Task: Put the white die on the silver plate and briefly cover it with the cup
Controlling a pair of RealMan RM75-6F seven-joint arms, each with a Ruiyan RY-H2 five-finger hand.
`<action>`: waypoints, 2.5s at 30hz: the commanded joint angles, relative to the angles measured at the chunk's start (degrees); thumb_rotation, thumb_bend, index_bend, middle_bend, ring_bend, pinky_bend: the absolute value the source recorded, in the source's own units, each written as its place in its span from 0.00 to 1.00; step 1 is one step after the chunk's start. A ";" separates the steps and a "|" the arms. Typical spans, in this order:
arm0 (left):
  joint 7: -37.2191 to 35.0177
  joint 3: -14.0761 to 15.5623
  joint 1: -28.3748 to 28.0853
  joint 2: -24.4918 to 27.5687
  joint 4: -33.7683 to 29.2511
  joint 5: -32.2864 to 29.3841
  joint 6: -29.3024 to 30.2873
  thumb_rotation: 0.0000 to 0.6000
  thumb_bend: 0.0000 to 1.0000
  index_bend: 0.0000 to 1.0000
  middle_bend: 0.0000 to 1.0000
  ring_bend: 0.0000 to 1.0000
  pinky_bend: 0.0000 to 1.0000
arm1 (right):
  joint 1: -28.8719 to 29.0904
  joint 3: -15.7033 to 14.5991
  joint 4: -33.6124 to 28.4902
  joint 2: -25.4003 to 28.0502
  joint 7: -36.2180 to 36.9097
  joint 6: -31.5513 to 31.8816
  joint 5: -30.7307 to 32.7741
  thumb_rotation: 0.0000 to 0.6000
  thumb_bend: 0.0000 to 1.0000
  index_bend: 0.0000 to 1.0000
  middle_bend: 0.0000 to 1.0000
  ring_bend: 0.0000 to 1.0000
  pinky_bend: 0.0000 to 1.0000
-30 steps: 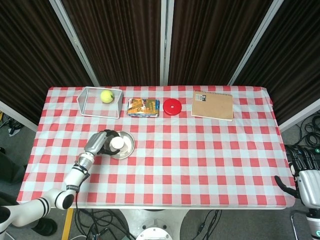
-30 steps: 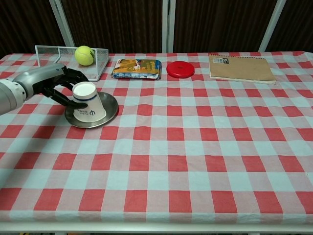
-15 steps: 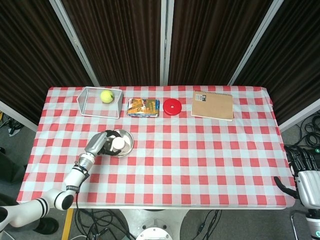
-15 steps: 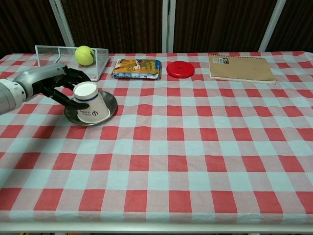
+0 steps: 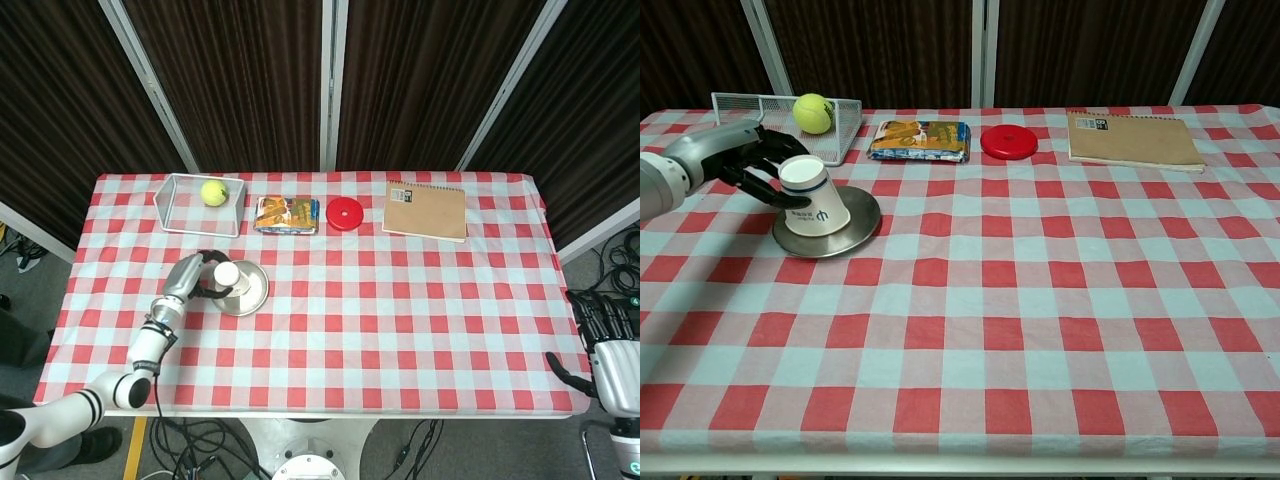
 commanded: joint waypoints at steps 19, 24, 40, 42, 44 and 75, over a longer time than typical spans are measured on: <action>1.68 0.34 -0.33 -0.56 -0.49 0.11 0.35 1.00 0.30 0.50 0.37 0.22 0.20 | 2.50 -2.24 -3.22 3.08 -2.28 -7.12 -0.50 1.00 0.23 0.02 0.04 0.00 0.00; 1.92 2.53 0.78 1.30 -5.53 2.78 1.38 1.00 0.30 0.50 0.36 0.22 0.19 | 2.45 -2.43 -3.22 3.14 -2.13 -7.64 0.23 1.00 0.23 0.02 0.04 0.00 0.00; 2.56 -0.76 -0.10 -0.78 -1.25 -2.19 0.25 1.00 0.30 0.50 0.36 0.22 0.19 | 1.84 -2.86 -2.67 3.03 -1.23 -7.02 0.42 1.00 0.23 0.02 0.04 0.00 0.00; 2.42 0.26 0.43 0.18 -3.70 -0.57 0.83 1.00 0.30 0.50 0.36 0.22 0.19 | 1.87 -2.91 -2.50 2.93 -0.98 -7.10 0.43 1.00 0.23 0.02 0.04 0.00 0.00; 2.06 1.12 0.82 1.10 -6.03 0.99 1.29 1.00 0.30 0.50 0.36 0.22 0.19 | 1.83 -2.94 -2.50 2.95 -1.00 -7.08 0.47 1.00 0.23 0.02 0.04 0.00 0.00; 6.51 -0.61 -0.22 -1.08 -1.12 -3.99 0.02 1.00 0.29 0.50 0.34 0.18 0.17 | 2.23 -3.03 -2.73 2.44 -1.45 -8.12 1.21 1.00 0.23 0.02 0.04 0.00 0.00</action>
